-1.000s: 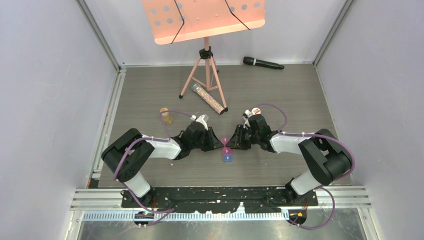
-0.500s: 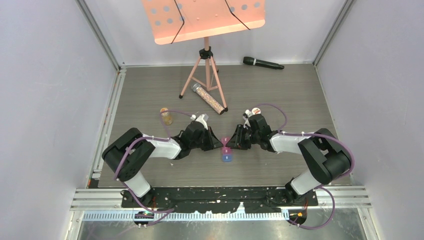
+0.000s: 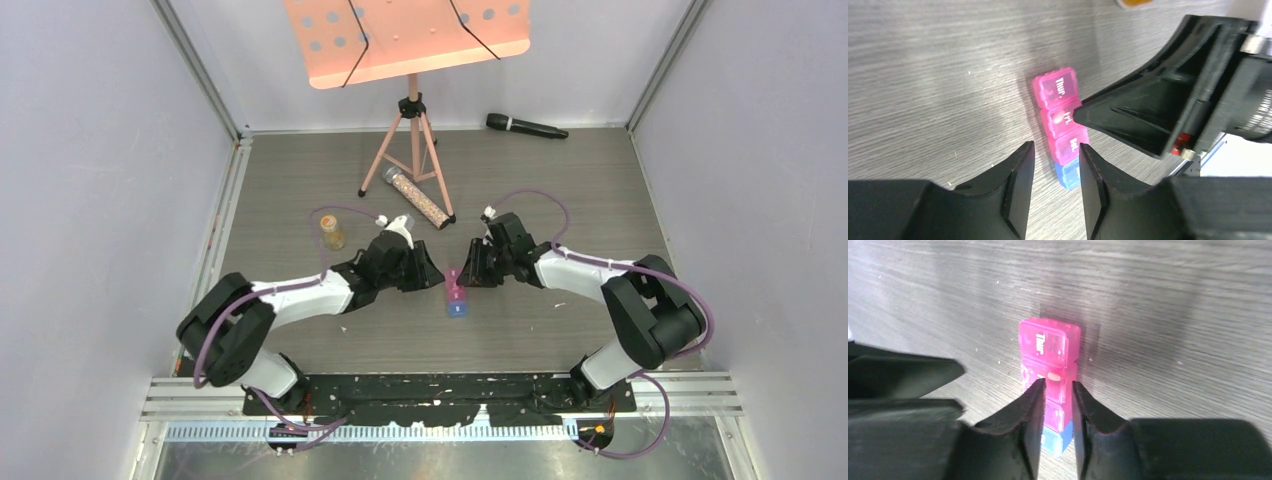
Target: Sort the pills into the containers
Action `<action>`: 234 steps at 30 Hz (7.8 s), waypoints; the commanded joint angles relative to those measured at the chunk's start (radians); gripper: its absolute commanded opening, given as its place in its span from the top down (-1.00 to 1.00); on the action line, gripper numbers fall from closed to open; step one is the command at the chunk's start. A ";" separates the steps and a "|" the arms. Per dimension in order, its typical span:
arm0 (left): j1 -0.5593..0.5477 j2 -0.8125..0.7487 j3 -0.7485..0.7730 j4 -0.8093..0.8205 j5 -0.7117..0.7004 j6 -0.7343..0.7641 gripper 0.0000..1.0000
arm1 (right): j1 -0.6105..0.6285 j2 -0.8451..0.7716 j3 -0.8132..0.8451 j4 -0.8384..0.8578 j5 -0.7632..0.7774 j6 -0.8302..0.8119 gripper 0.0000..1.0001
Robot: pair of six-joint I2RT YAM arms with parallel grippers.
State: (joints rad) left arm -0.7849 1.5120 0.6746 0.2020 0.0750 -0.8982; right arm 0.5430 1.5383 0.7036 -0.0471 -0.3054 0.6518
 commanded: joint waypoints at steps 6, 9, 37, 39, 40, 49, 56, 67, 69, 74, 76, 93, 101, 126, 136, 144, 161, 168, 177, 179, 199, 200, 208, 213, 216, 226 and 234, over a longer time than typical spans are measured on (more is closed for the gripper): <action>0.038 -0.258 -0.019 -0.166 -0.216 0.071 0.06 | 0.124 -0.100 0.103 -0.227 0.268 -0.120 -0.41; 0.041 -0.329 -0.043 -0.222 -0.289 0.088 -0.12 | 0.196 -0.100 0.115 -0.273 0.405 -0.100 -0.67; 0.163 -0.541 -0.137 -0.299 -0.200 0.070 -0.48 | 0.367 0.106 0.321 -0.420 0.577 -0.076 0.31; 0.203 -0.554 -0.154 -0.275 -0.130 0.055 -0.48 | 0.367 0.076 0.308 -0.389 0.553 -0.121 0.31; 0.219 -0.564 -0.163 -0.263 -0.102 0.049 -0.48 | 0.365 0.055 0.305 -0.380 0.543 -0.159 0.31; 0.228 -0.567 -0.146 -0.178 0.168 0.047 -0.47 | 0.359 -0.012 0.311 -0.276 0.266 -0.296 0.38; 0.228 -0.543 -0.134 -0.124 0.232 -0.007 -0.47 | 0.360 -0.124 0.303 -0.195 0.154 -0.265 0.39; 0.228 -0.507 -0.159 0.042 0.289 -0.132 -0.11 | 0.360 -0.184 0.271 -0.114 0.082 -0.272 0.40; 0.228 -0.497 -0.159 0.040 0.303 -0.139 -0.03 | 0.360 -0.182 0.272 -0.108 0.093 -0.264 0.40; 0.228 -0.475 -0.164 0.005 0.349 -0.177 0.05 | 0.360 -0.136 0.329 -0.174 0.170 -0.220 0.40; 0.228 -0.472 -0.168 -0.002 0.349 -0.182 0.09 | 0.360 -0.121 0.347 -0.187 0.186 -0.204 0.40; 0.228 -0.463 -0.143 -0.085 0.263 -0.147 1.00 | 0.377 -0.138 0.339 -0.234 0.248 -0.217 -0.69; 0.229 -0.453 -0.123 -0.121 0.235 -0.136 1.00 | 0.401 -0.088 0.368 -0.284 0.266 -0.187 -0.50; 0.271 -0.496 -0.187 -0.017 0.308 -0.094 1.00 | 0.402 -0.065 0.375 -0.213 0.063 -0.196 0.59; 0.313 -0.534 -0.195 -0.053 0.390 0.055 1.00 | 0.383 -0.089 0.373 -0.205 -0.143 -0.255 0.64; 0.350 -0.540 -0.192 -0.051 0.454 0.073 1.00 | 0.325 -0.162 0.298 -0.164 -0.077 -0.223 0.05; 0.360 -0.516 -0.156 -0.105 0.429 0.071 1.00 | 0.346 -0.214 0.284 -0.183 0.055 -0.280 -0.72; 0.361 -0.504 -0.148 -0.110 0.427 0.070 1.00 | 0.428 -0.116 0.381 -0.243 0.198 -0.295 -0.83; 0.362 -0.502 -0.134 -0.128 0.430 0.067 1.00 | 0.437 -0.109 0.409 -0.337 0.427 -0.273 -0.76; 0.362 -0.499 -0.130 -0.130 0.436 0.067 1.00 | 0.437 -0.114 0.414 -0.369 0.467 -0.277 -0.72; 0.367 -0.539 -0.152 -0.048 0.502 0.062 1.00 | 0.393 -0.161 0.317 -0.308 0.488 -0.240 -0.03; 0.368 -0.543 -0.156 -0.045 0.500 0.064 1.00 | 0.392 -0.168 0.304 -0.298 0.488 -0.239 -0.03; 0.377 -0.535 -0.162 -0.049 0.494 0.083 1.00 | 0.315 -0.333 0.207 -0.212 0.369 -0.230 -0.48; 0.377 -0.533 -0.157 -0.044 0.518 0.102 1.00 | 0.228 -0.411 0.127 -0.103 0.094 -0.265 -0.71; 0.377 -0.535 -0.151 -0.047 0.543 0.122 1.00 | 0.210 -0.403 0.118 -0.080 -0.045 -0.291 -0.71; 0.377 -0.550 -0.137 -0.036 0.612 0.146 1.00 | 0.209 -0.308 0.142 -0.068 -0.162 -0.294 0.21; 0.377 -0.541 -0.139 0.000 0.647 0.130 1.00 | 0.209 -0.280 0.135 -0.031 -0.204 -0.288 0.28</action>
State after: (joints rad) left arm -0.4118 0.9833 0.5041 0.1257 0.6693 -0.7734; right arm 0.7525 1.2495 0.8238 -0.1417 -0.4694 0.3683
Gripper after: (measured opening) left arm 0.293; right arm 0.408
